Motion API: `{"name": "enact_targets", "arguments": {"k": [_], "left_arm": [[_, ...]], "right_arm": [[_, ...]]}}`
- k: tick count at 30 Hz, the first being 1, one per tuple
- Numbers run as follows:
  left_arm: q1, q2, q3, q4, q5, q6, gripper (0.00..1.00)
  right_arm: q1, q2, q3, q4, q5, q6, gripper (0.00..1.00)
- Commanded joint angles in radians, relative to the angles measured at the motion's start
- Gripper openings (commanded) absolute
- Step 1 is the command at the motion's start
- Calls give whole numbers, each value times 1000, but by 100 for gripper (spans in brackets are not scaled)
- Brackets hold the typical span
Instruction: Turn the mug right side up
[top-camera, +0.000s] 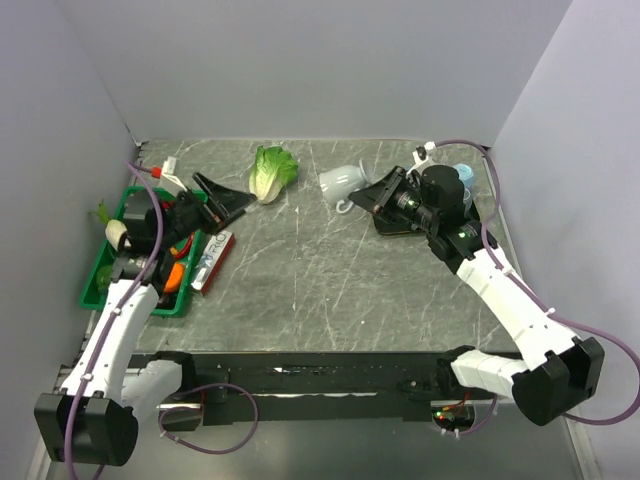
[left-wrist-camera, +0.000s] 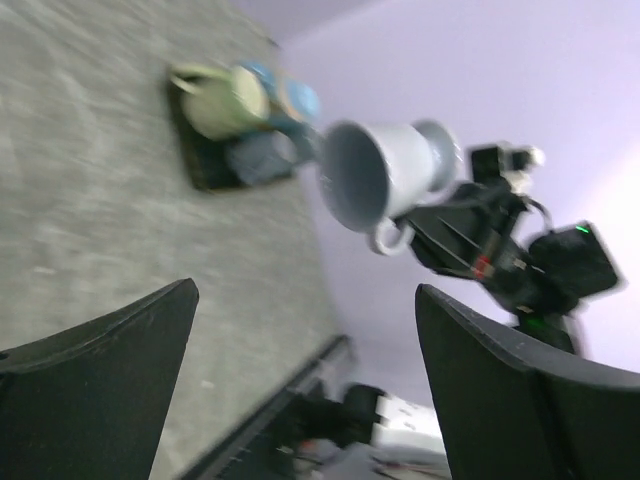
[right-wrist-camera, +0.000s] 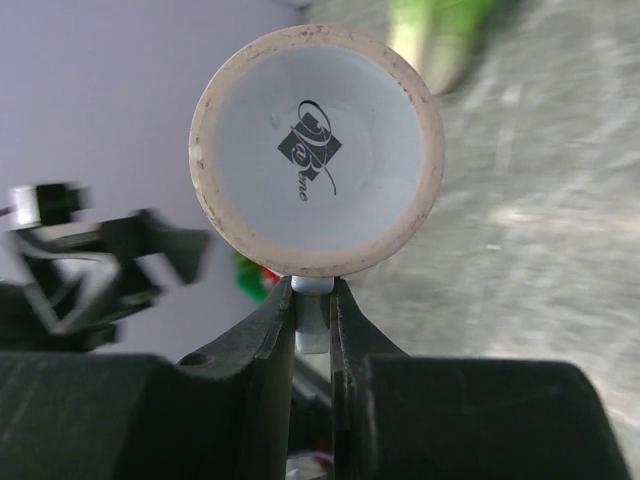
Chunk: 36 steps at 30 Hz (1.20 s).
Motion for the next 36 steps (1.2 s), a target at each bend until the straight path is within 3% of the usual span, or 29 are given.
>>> {"name": "enact_targets", "arguments": {"k": [1,10,19,24,36], "left_arm": [[-93,-33,-26,313,107,-263,96],[-319,-20,9,405,-12,-288,96],[-414,32,52,462,-75,-289,96],[-449,88,66,533,-74,-338,100],[-488,78,30,628,-149,-383,80]], "right_arm": [[33,-46,26,305,-106,115,0],[96,-46,32,455,-97,209,0],[186,-78,-15,595,2,263,0],[215,-84,-12,578,22,246,0],[266,-119,-55,564,62,218,0]]}}
